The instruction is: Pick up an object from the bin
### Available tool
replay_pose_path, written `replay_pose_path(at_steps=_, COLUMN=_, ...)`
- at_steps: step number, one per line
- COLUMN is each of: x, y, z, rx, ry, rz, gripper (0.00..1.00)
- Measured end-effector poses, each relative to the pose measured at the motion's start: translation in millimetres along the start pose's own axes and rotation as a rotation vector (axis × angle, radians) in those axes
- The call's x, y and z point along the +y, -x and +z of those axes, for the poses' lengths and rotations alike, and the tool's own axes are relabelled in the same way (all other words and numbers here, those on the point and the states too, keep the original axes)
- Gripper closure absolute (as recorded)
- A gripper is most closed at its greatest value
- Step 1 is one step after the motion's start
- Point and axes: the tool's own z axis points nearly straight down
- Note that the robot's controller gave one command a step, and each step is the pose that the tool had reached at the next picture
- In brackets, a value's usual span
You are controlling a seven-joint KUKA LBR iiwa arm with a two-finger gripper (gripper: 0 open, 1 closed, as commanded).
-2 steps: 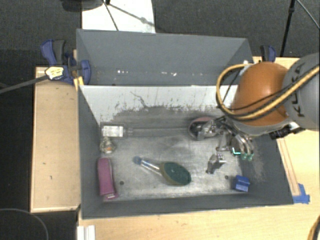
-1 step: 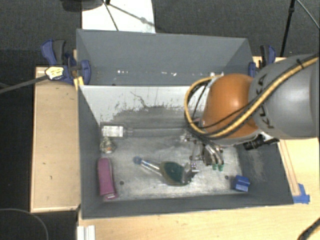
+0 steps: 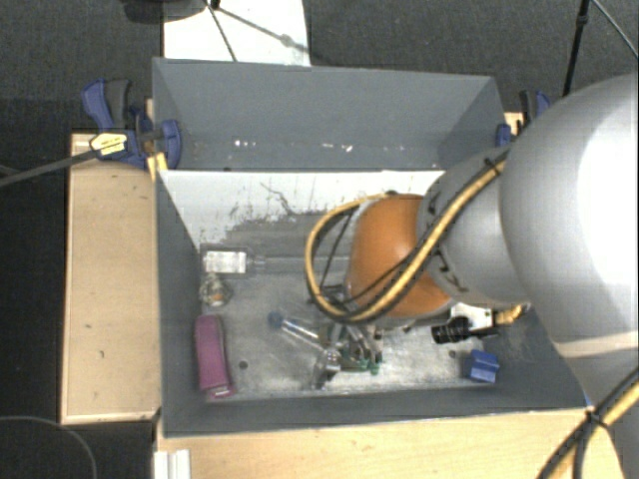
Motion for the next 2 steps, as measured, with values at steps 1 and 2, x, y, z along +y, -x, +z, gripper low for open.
replay_pose_path(at_steps=1, x=-1.1, y=3.0, z=-3.0, rx=-0.007, ry=0.001, rz=0.001, gripper=1.0)
replay_pose_path(at_steps=2, x=-8.3, y=-4.6, z=-175.6, rx=-0.002, ry=0.0, rz=-0.016, gripper=1.0)
